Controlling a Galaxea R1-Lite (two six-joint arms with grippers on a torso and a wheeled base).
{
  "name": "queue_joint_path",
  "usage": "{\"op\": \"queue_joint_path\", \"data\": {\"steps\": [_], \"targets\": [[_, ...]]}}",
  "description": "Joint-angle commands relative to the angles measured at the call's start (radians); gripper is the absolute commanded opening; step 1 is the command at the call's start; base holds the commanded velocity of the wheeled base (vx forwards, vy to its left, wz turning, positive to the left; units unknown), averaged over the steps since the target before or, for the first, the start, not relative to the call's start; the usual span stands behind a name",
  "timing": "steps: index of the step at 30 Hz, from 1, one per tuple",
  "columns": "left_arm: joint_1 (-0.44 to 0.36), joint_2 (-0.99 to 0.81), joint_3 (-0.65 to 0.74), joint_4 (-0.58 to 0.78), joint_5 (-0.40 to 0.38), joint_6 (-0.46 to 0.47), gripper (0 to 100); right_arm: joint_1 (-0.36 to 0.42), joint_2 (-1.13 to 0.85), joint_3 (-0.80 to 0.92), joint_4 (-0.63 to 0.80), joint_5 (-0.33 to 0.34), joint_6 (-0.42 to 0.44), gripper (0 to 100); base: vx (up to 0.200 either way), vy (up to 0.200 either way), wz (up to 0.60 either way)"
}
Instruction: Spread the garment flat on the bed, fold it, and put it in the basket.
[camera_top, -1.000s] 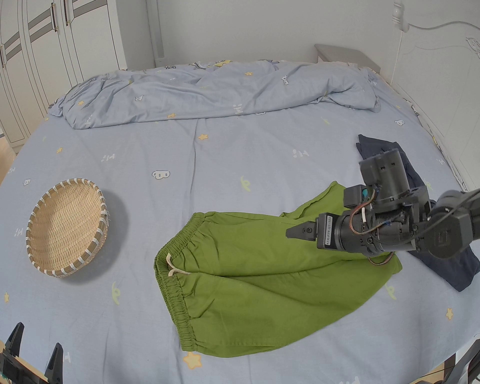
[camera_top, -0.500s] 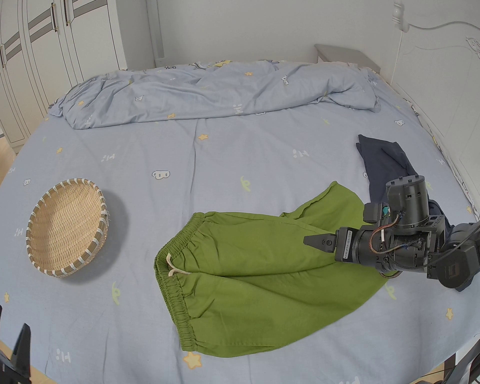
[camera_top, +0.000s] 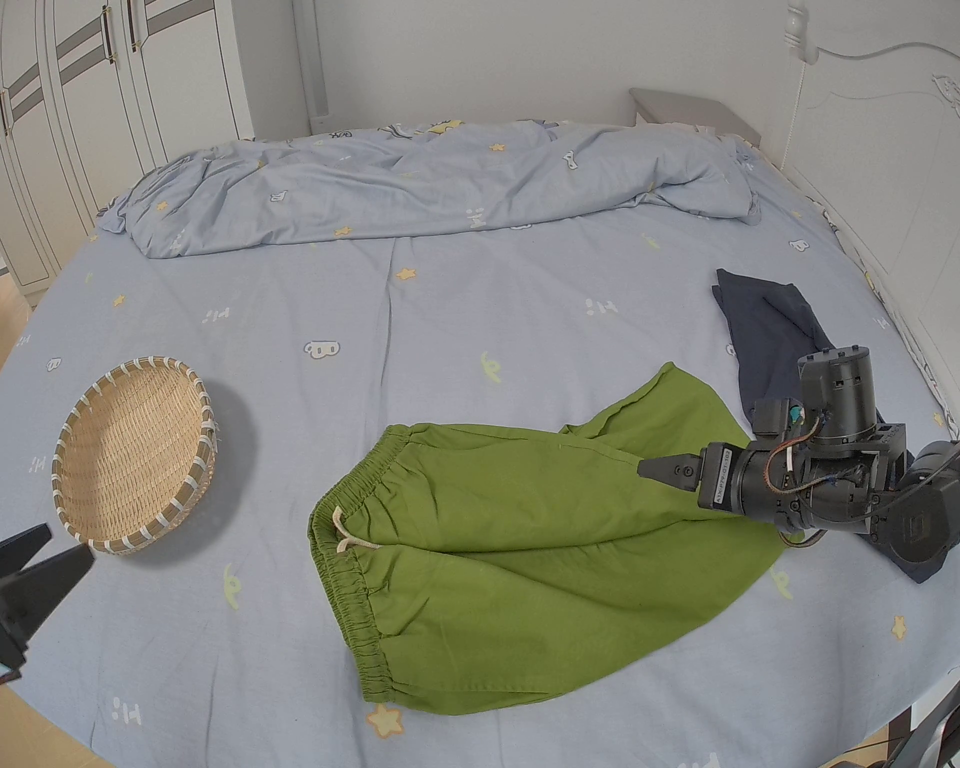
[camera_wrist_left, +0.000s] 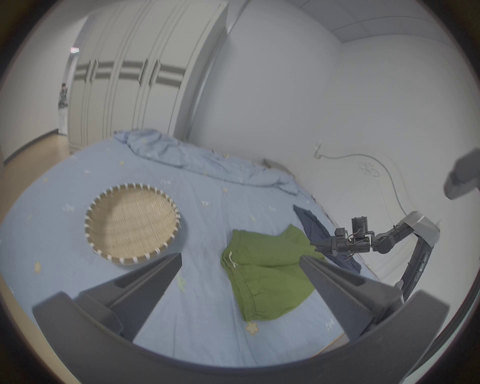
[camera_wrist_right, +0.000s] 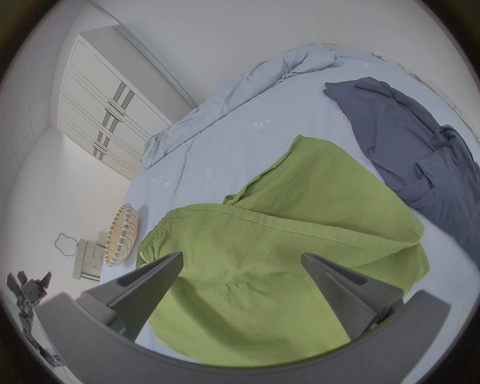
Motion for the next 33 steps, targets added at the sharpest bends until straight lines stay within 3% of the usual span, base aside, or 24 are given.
{"op": "queue_joint_path", "data": {"steps": [1, 8, 10, 14, 19, 33], "targets": [[-0.115, 0.819, -0.105, -0.087, -0.126, -0.08, 100, -0.055, -0.152, 0.006, 0.123, 0.135, -0.006, 100, 0.0, 0.0, 0.0], [-0.118, 0.974, -0.03, -0.297, -0.161, -0.081, 100, -0.071, -0.2, 0.006, 0.159, 0.137, -0.061, 100, 0.0, 0.0, 0.0], [-0.132, 1.02, -0.016, -0.36, -0.27, -0.083, 100, -0.071, -0.215, 0.004, 0.177, 0.137, -0.063, 100, 0.0, 0.0, 0.0], [-0.149, 1.059, -0.01, -0.362, -0.345, -0.092, 100, -0.074, -0.22, 0.004, 0.182, 0.137, -0.063, 100, 0.0, 0.0, 0.0], [-0.163, 1.079, 0.036, -0.362, -0.352, -0.095, 100, -0.069, -0.221, 0.003, 0.182, 0.137, -0.063, 100, 0.0, 0.0, 0.0], [-0.201, 1.131, 0.005, -0.415, -0.35, -0.095, 100, -0.061, -0.221, 0.009, 0.182, 0.137, -0.063, 100, 0.0, 0.0, 0.0]]}}
